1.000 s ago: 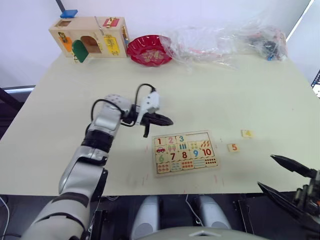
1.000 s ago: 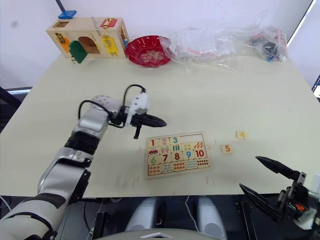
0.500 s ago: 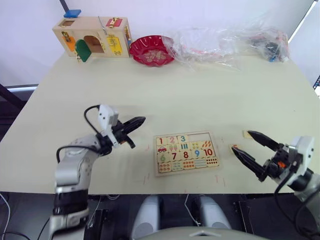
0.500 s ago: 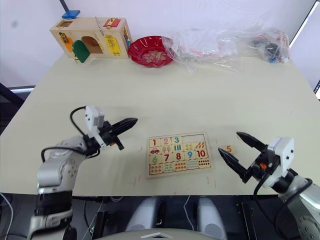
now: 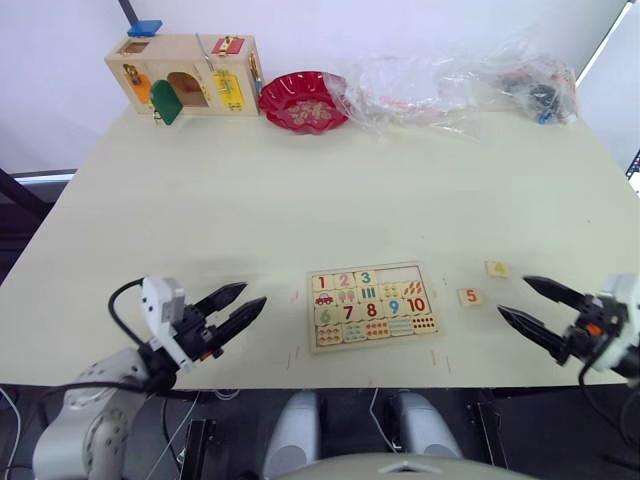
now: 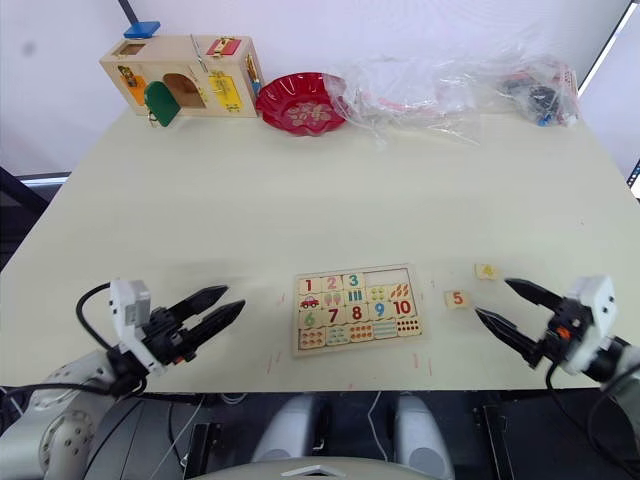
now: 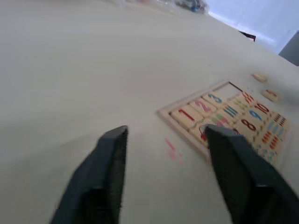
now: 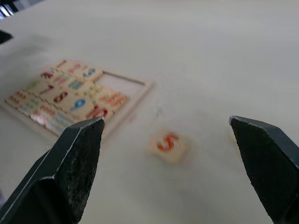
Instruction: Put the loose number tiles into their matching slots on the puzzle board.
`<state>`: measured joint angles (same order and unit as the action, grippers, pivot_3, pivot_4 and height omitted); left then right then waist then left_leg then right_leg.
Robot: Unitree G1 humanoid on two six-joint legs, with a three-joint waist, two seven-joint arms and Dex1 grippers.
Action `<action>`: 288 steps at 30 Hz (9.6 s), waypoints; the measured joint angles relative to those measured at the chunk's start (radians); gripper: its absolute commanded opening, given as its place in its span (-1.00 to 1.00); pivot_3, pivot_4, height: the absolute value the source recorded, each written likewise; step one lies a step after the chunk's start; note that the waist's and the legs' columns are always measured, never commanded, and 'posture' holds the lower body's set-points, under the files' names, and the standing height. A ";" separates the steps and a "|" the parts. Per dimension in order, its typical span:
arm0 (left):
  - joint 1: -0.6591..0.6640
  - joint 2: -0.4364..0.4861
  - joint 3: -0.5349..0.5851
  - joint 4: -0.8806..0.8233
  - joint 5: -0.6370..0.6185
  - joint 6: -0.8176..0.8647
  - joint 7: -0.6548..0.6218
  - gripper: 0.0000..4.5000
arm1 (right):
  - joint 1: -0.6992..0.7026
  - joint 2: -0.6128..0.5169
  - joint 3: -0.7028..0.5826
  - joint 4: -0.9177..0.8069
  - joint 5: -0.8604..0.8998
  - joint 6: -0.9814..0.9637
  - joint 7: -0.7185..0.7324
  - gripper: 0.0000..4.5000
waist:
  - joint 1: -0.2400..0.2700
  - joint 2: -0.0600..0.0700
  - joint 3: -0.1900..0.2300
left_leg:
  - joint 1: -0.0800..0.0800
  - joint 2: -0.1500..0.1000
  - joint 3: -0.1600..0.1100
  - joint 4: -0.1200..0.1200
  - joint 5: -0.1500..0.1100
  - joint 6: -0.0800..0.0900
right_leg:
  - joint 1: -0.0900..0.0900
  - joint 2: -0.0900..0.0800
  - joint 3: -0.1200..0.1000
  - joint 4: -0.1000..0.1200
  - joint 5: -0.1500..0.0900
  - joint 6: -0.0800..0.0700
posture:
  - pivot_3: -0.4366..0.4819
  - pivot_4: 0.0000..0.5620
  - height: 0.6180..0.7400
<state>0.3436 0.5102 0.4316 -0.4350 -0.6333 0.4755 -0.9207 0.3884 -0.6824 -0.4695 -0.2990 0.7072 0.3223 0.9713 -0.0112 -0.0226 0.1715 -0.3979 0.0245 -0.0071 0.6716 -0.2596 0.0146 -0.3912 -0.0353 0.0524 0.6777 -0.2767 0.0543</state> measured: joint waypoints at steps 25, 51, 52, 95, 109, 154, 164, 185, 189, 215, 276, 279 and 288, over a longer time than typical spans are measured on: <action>0.015 0.129 -0.014 0.071 -0.005 -0.114 -0.133 0.96 | -0.021 -0.094 -0.018 0.034 -0.122 -0.005 0.061 1.00 | -0.003 0.000 0.000 | 0.001 0.001 0.004 0.000 0.000 0.000 | -0.001 0.000 0.002 0.000 -0.002 -0.003 | -0.05 -0.47 1.00; -0.250 0.189 -0.108 0.328 -0.128 -0.219 -0.588 0.96 | -0.844 -0.232 0.462 0.841 -0.471 -0.265 0.427 1.00 | -0.006 0.002 0.002 | 0.000 0.001 0.004 -0.002 0.000 0.000 | -0.003 0.000 0.001 0.000 0.001 0.000 | -0.05 -0.47 1.00; -0.250 0.189 -0.108 0.327 -0.129 -0.218 -0.586 0.96 | -0.849 -0.230 0.463 0.855 -0.474 -0.271 0.433 1.00 | -0.006 0.002 0.002 | 0.000 0.001 0.004 -0.002 0.000 0.000 | -0.003 0.000 0.001 0.000 0.001 0.000 | -0.05 -0.47 1.00; -0.190 0.192 -0.044 0.410 -0.154 -0.281 -0.646 1.00 | -0.978 -0.145 0.483 1.136 -0.553 -0.460 0.521 0.25 | -0.008 0.005 0.004 | 0.000 0.001 0.004 -0.002 0.000 0.000 | -0.003 0.000 0.001 0.000 0.001 0.000 | -0.05 -0.47 1.00; -0.202 0.193 -0.044 0.448 -0.152 -0.307 -0.656 1.00 | -0.980 -0.149 0.483 1.146 -0.578 -0.492 0.523 0.25 | -0.006 0.005 0.004 | 0.000 0.001 0.004 -0.002 0.000 0.000 | -0.003 -0.001 0.000 0.000 0.001 0.000 | -0.05 -0.47 1.00; -0.207 0.194 -0.045 0.460 -0.156 -0.329 -0.659 1.00 | -1.054 -0.292 0.734 -0.025 -0.609 0.372 0.391 -0.61 | -0.012 0.009 0.006 | -0.002 0.002 0.001 -0.002 0.000 0.000 | -0.006 -0.007 -0.002 0.000 -0.001 -0.003 | -0.05 -0.47 1.00; -0.214 0.189 -0.043 0.471 -0.153 -0.342 -0.659 1.00 | -1.355 -0.069 1.100 -0.085 -0.627 0.812 0.315 -0.61 | -0.007 0.007 0.005 | -0.019 -0.001 -0.004 -0.001 0.000 0.000 | -0.020 -0.011 -0.008 0.001 0.000 -0.002 | -0.05 -0.47 1.00; -0.185 0.180 -0.048 0.485 -0.152 -0.380 -0.659 1.00 | -1.472 -0.011 1.329 0.009 -0.599 0.935 0.168 -0.61 | -0.028 0.007 0.005 | -0.019 -0.003 -0.004 -0.002 0.000 0.000 | -0.020 -0.011 -0.015 0.001 0.000 -0.002 | -0.05 -0.47 1.00; -0.185 0.180 -0.048 0.484 -0.152 -0.380 -0.659 1.00 | -1.473 -0.021 1.329 0.049 -0.603 0.916 0.155 -0.61 | -0.031 0.007 0.005 | -0.019 -0.002 -0.005 -0.002 0.000 0.000 | -0.020 -0.011 -0.015 0.001 0.000 -0.002 | -0.05 -0.47 1.00; -0.162 0.165 -0.049 0.444 -0.152 -0.374 -0.654 1.00 | -1.495 0.028 1.335 0.081 -0.586 0.872 0.130 -0.61 | -0.030 0.007 0.005 | -0.019 -0.002 -0.005 -0.002 0.000 0.000 | -0.020 -0.013 -0.015 0.002 0.000 -0.002 | -0.05 -0.47 1.00; -0.154 0.155 -0.048 0.443 -0.152 -0.377 -0.655 1.00 | -1.455 0.013 1.355 0.103 -0.642 0.736 0.166 0.98 | -0.030 0.006 0.005 | -0.018 -0.002 -0.005 -0.002 0.000 0.000 | -0.020 -0.012 -0.015 0.002 0.000 -0.002 | -0.05 -0.47 1.00; -0.155 0.155 -0.048 0.443 -0.152 -0.378 -0.655 1.00 | -1.436 -0.007 1.323 0.100 -0.633 0.740 0.166 0.98 | -0.029 0.006 0.005 | -0.018 -0.002 -0.005 -0.002 0.000 0.000 | -0.020 -0.012 -0.015 0.002 0.000 -0.002 | -0.05 -0.47 1.00; -0.155 0.153 -0.047 0.443 -0.152 -0.381 -0.653 1.00 | -1.214 -0.018 0.867 0.055 -0.455 0.673 0.121 0.64 | -0.028 0.005 0.004 | -0.017 -0.003 -0.006 -0.002 0.000 0.000 | -0.017 -0.011 -0.016 0.001 0.000 -0.002 | -0.05 -0.47 1.00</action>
<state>0.1883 0.6629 0.3842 0.0084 -0.7849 0.0946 -1.5739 -0.8257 -0.7001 0.3976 -0.2443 0.2517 0.9951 1.0922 -0.0388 -0.0178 0.1755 -0.4152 0.0220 -0.0127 0.6698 -0.2597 0.0144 -0.4086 -0.0464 0.0360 0.6792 -0.2763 0.0524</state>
